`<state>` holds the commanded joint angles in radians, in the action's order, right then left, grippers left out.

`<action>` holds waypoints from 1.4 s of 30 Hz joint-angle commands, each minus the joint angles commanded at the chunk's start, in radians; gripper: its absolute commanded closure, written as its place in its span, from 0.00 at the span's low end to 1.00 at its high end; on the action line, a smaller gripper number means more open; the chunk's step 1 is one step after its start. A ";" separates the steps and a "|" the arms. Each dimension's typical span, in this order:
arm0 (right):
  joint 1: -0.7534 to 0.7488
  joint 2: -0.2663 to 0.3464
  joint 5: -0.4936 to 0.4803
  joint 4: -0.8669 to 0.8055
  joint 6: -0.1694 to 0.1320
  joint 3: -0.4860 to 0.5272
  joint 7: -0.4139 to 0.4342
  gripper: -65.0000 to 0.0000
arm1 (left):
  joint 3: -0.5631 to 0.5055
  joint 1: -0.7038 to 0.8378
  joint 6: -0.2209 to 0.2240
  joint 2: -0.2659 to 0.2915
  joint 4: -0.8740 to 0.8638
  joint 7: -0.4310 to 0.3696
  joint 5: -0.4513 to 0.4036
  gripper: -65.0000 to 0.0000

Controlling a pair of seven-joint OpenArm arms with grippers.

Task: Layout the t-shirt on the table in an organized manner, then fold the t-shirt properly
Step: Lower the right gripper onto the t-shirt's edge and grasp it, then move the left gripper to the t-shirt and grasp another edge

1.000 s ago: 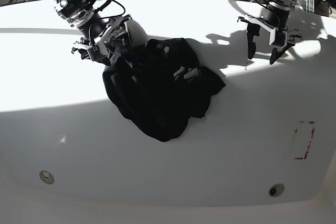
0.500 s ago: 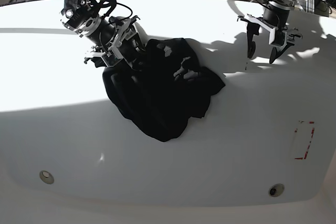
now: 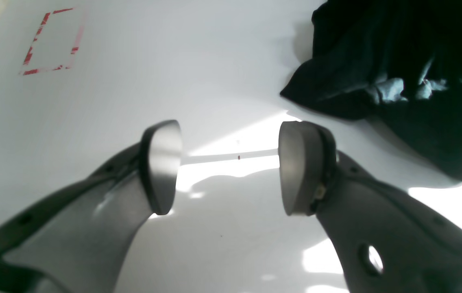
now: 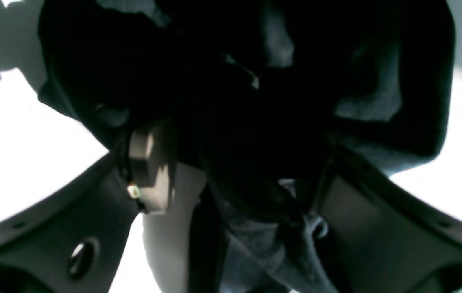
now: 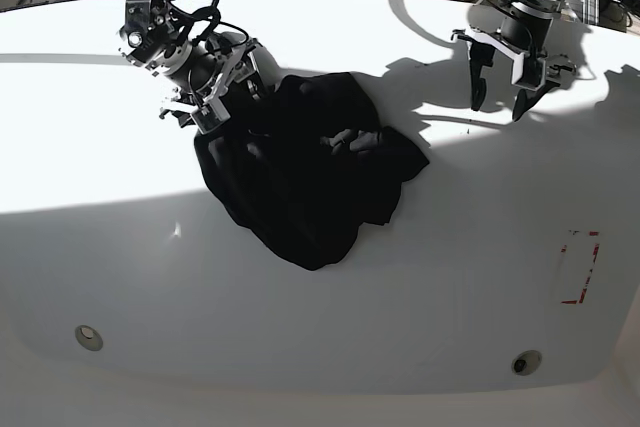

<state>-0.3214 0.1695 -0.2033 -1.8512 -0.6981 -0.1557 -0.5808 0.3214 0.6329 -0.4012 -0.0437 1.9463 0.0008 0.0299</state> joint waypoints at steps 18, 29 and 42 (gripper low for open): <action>-0.028 0.000 0.000 -0.103 0.000 -0.008 -0.005 1.00 | -0.002 -0.008 -0.014 0.000 -0.005 0.005 0.000 0.45; -0.071 0.000 -0.003 -0.172 0.000 -0.008 -0.005 1.00 | -0.002 -0.195 -0.052 0.000 -0.009 0.210 0.054 0.45; -0.106 0.000 -0.008 -0.187 0.000 -0.006 -0.002 1.00 | -0.003 -0.423 -0.170 0.000 -0.175 0.379 0.104 0.44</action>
<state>-0.4273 0.1695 -0.2110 -2.0384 -0.6981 -0.1619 -0.5823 0.3184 0.2094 -0.5715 -0.0437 1.7714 0.3798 0.1343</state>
